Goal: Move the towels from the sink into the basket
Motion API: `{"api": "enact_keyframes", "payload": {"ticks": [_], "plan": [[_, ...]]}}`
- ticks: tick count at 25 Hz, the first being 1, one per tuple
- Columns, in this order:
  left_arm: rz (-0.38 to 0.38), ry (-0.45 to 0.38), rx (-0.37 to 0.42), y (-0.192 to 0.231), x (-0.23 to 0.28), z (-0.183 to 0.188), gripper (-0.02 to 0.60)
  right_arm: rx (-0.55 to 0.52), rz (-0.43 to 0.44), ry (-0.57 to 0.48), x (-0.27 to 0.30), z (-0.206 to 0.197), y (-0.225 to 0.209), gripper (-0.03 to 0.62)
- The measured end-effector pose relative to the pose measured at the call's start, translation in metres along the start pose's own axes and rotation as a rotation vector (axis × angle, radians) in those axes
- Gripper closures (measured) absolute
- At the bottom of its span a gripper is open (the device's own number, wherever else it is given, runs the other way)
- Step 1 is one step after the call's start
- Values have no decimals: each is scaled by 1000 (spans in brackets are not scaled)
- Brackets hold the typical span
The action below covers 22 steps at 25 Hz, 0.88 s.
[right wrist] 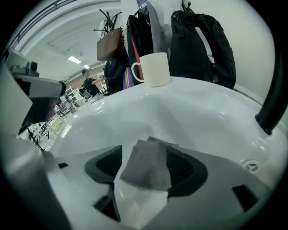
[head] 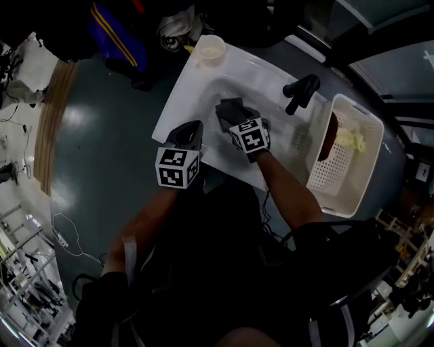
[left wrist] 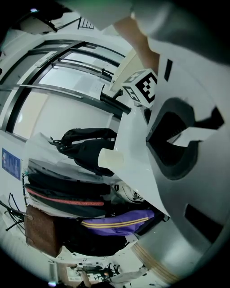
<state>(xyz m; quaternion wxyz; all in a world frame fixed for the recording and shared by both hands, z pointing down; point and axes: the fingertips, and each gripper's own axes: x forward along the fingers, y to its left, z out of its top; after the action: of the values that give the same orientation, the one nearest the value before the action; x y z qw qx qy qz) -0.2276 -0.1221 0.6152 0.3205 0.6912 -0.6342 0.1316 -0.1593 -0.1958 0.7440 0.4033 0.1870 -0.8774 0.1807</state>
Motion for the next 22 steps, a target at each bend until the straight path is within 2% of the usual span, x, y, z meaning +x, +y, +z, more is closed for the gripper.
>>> {"api": "enact_keyframes", "payload": {"ticks": [6, 11, 14, 16, 19, 22], "plan": [[-6, 20, -8, 2, -1, -12, 578, -21, -2, 83, 33, -19, -5, 276], [0, 32, -14, 8, -5, -17, 578, -52, -42, 92, 46, -26, -12, 303], [-16, 21, -6, 6, -7, -14, 578, -51, -55, 91, 47, -24, -11, 381], [-26, 18, -3, 4, -8, -14, 578, -54, -59, 100, 47, -24, -10, 402], [-39, 17, 4, 2, -10, -13, 578, -47, -80, 122, 46, -26, -10, 513], [-50, 11, 8, 1, -13, -10, 578, -18, -82, 133, 42, -27, -9, 544]]}}
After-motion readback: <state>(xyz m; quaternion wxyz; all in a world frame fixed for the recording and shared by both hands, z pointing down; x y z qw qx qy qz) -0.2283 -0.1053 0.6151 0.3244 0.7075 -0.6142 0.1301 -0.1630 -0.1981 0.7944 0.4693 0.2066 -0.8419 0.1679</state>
